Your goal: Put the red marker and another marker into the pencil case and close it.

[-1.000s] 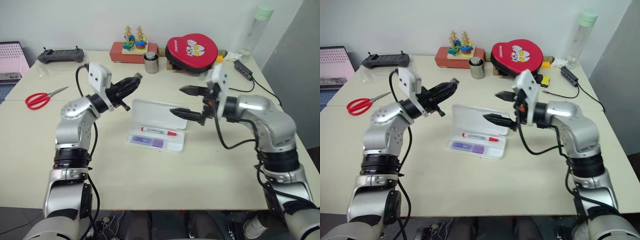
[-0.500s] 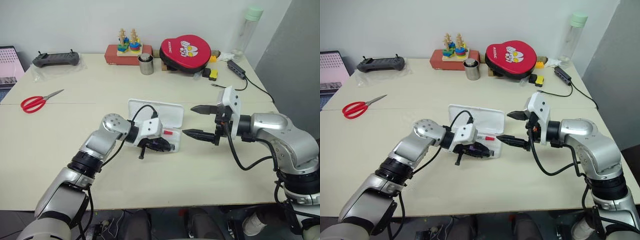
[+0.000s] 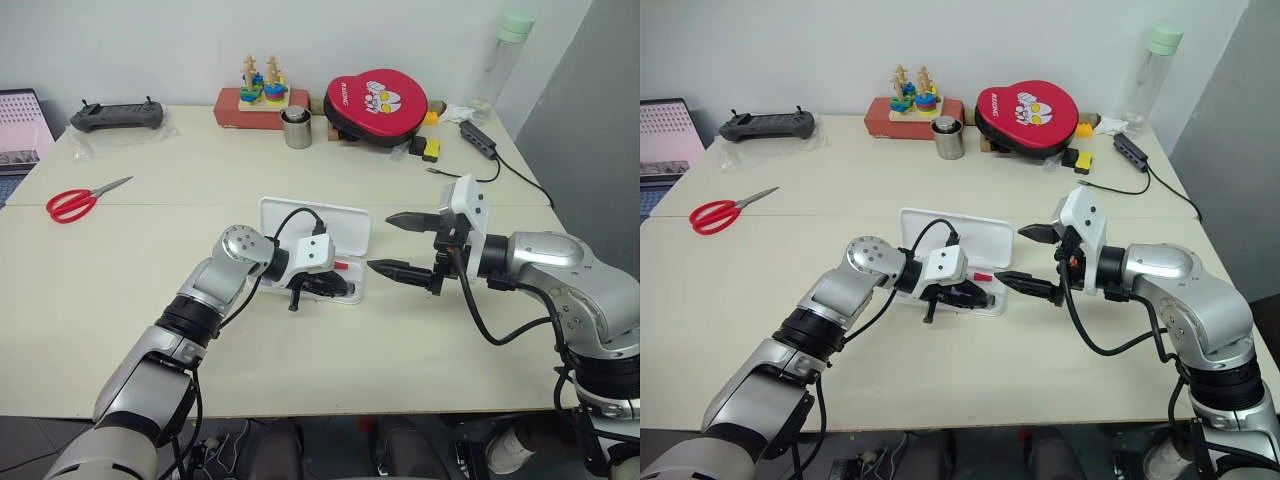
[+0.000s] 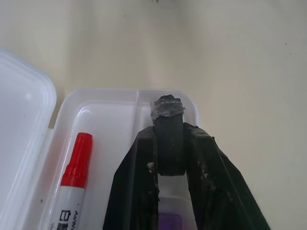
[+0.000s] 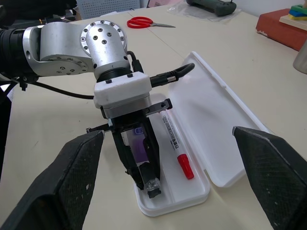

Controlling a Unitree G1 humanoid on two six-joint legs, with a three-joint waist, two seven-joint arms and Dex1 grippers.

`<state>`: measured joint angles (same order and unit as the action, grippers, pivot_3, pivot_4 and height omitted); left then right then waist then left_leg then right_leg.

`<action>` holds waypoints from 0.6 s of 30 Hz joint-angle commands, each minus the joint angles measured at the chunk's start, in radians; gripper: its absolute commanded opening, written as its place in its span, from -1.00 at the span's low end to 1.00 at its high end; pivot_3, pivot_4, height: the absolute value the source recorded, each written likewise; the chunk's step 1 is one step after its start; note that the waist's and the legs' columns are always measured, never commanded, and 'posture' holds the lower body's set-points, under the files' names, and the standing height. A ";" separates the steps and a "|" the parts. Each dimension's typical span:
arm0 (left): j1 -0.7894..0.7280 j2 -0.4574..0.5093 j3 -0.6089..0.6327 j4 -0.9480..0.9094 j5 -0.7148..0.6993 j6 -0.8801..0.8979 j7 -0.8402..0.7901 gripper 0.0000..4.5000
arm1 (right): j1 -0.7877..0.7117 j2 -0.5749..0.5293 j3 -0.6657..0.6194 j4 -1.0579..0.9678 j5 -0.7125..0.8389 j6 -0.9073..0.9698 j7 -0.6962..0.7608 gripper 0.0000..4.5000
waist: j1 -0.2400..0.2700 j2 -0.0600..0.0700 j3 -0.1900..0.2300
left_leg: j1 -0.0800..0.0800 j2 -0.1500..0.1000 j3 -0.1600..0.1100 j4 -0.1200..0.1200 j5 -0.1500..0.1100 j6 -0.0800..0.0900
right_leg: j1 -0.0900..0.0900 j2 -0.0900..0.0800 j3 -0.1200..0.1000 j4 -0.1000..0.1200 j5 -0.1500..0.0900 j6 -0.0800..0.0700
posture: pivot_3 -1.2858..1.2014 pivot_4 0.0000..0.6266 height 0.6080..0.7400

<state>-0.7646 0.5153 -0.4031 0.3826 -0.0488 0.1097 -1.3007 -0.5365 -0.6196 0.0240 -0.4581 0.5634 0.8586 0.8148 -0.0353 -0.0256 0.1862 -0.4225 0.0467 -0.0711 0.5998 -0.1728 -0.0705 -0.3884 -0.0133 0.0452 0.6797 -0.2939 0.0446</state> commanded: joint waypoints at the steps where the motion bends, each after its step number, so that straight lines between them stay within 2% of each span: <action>1: -0.010 0.006 0.024 -0.044 0.010 -0.002 0.011 -0.15 | -0.017 -0.007 -0.008 -0.014 0.012 -0.024 0.002 1.00 | 0.000 0.000 0.000 | 0.000 0.000 0.000 0.000 0.000 0.000 | 0.000 0.000 0.000 0.000 0.000 0.000 | 0.03 -0.52 1.00; 4: -0.015 -0.011 0.052 -0.069 -0.021 0.030 0.028 0.08 | -0.025 -0.003 -0.008 0.003 0.013 -0.030 0.007 1.00 | 0.001 0.000 0.000 | 0.000 0.000 0.000 0.000 0.000 0.000 | 0.000 0.000 0.000 0.000 0.000 0.000 | 0.03 -0.52 1.00; 5: -0.017 -0.017 0.063 -0.079 -0.030 0.042 0.039 0.22 | -0.030 -0.001 -0.009 0.011 0.012 -0.033 0.009 1.00 | 0.002 0.000 0.000 | 0.000 0.000 0.000 0.000 0.000 0.000 | 0.000 0.000 0.000 0.000 0.000 0.000 | 0.03 -0.52 1.00; 12: 0.042 -0.006 0.139 -0.229 -0.111 0.175 0.067 0.92 | -0.096 0.001 0.006 0.087 -0.003 -0.070 0.033 1.00 | 0.000 0.000 0.000 | 0.000 0.000 0.000 0.001 0.000 0.000 | 0.000 0.000 0.000 0.000 0.000 0.000 | 0.03 -0.52 1.00; 13: 0.052 -0.004 0.166 -0.257 -0.132 0.202 0.083 0.98 | -0.121 0.008 0.009 0.116 -0.011 -0.077 0.029 1.00 | -0.001 0.000 0.000 | 0.000 0.000 0.000 0.001 0.000 0.000 | 0.000 0.000 0.000 0.000 0.000 0.000 | 0.03 -0.52 1.00; 18: 0.143 0.022 0.443 -0.458 -0.342 0.421 0.231 0.98 | -0.342 0.114 0.095 0.467 -0.166 -0.165 -0.045 1.00 | -0.021 0.000 0.000 | 0.001 0.001 0.000 0.001 0.000 0.000 | 0.000 0.000 0.000 0.001 0.000 0.001 | 0.03 -0.52 1.00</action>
<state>-0.6335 0.5188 -0.0733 0.0169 -0.3087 0.4681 -1.1270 -0.8219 -0.5289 0.0962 -0.0887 0.4522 0.7397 0.7994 -0.0562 -0.0253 0.1864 -0.4206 0.0478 -0.0715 0.6013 -0.1727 -0.0705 -0.3879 -0.0131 0.0453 0.6810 -0.2934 0.0453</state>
